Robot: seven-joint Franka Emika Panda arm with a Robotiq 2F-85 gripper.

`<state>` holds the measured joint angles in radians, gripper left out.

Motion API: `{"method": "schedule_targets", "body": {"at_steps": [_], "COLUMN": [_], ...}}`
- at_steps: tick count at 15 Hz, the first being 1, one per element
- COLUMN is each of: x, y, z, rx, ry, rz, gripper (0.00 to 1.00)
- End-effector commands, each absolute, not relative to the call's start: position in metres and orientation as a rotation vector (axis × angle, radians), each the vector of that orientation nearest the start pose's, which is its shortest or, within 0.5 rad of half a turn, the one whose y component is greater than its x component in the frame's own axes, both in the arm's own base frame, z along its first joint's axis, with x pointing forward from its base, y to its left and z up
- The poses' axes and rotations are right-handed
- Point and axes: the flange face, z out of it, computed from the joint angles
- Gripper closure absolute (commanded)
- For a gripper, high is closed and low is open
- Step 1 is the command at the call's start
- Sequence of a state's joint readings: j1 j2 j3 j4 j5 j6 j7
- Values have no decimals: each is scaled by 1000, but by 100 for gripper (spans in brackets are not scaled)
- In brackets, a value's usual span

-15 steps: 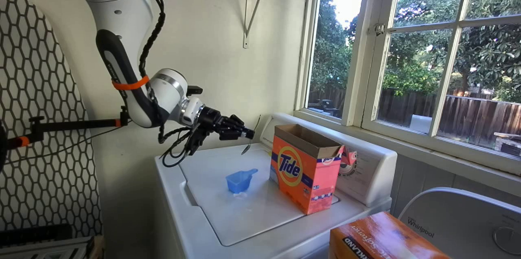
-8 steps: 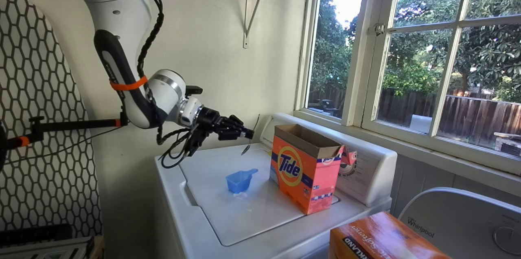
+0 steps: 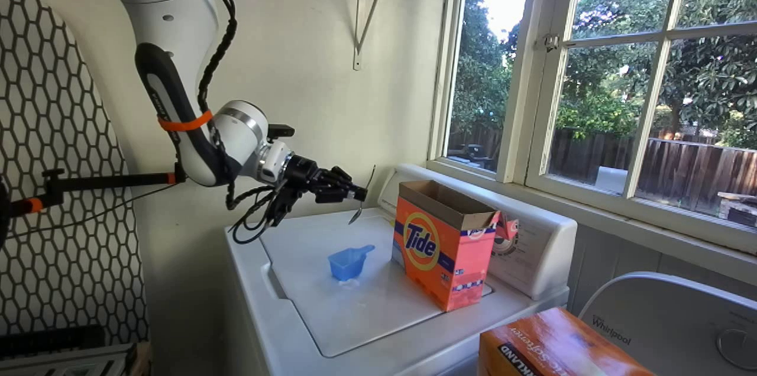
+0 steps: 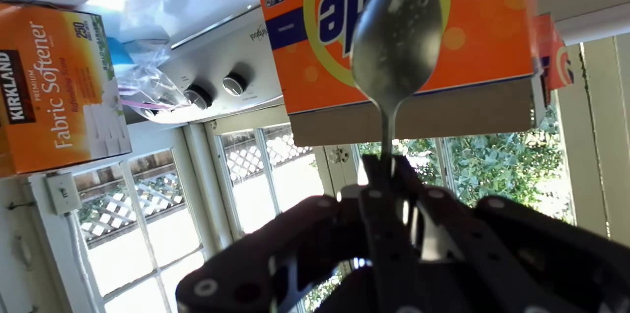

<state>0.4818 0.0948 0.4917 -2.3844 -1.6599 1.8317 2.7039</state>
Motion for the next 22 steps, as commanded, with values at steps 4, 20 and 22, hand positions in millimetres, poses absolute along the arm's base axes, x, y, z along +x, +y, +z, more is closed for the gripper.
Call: {"method": "schedule_targets", "body": {"at_steps": [4, 20, 22], "x": [332, 328, 328], "y": [358, 361, 362], "z": [306, 308, 308], "rx": [-2328, -2299, -2294], "ry": [691, 633, 627], "rz": [-2102, -2167, -2173], "gripper": [98, 98, 98]}}
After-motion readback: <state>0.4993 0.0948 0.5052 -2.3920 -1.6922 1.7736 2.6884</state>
